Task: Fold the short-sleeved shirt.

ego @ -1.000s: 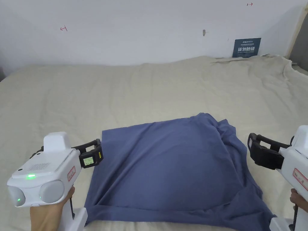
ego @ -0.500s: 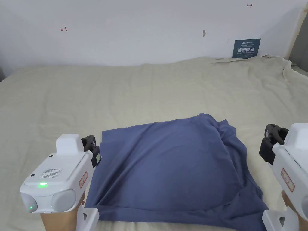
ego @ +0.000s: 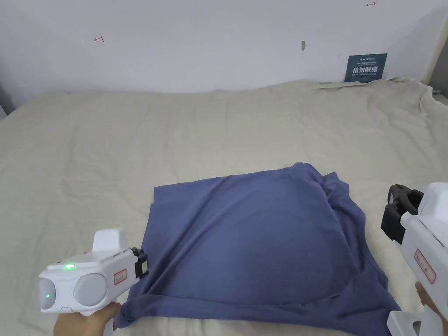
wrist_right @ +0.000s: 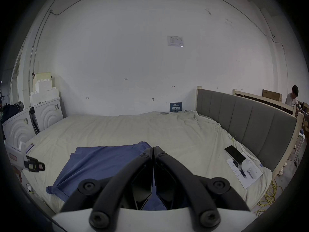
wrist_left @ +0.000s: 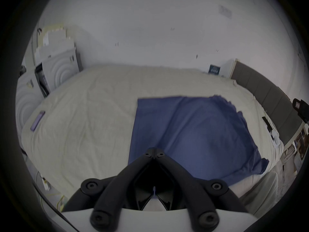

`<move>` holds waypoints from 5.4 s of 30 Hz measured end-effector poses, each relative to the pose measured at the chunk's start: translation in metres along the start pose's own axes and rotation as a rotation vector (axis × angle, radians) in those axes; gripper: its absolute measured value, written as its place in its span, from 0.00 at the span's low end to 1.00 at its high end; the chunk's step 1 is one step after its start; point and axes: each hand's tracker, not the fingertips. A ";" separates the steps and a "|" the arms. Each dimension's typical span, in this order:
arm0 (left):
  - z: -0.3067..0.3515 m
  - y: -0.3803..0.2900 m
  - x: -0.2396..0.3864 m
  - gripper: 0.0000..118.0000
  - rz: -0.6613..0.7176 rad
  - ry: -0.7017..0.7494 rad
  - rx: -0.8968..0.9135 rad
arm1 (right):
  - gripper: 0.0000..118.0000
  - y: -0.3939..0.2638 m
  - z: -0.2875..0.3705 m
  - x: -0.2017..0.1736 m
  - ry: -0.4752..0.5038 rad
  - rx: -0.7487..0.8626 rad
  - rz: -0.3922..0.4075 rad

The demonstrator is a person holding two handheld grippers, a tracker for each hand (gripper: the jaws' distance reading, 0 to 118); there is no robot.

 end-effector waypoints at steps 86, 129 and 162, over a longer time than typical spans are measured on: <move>-0.109 0.078 -0.020 0.06 -0.090 0.040 -0.101 | 0.02 -0.060 -0.190 0.045 0.073 -0.464 0.028; 0.034 0.067 0.028 0.79 -0.081 -0.013 0.338 | 0.77 0.010 -0.046 0.019 0.022 -0.064 -0.005; -0.087 0.045 -0.027 0.83 0.134 0.021 -0.165 | 0.00 -0.010 -0.037 0.010 0.011 -0.079 0.042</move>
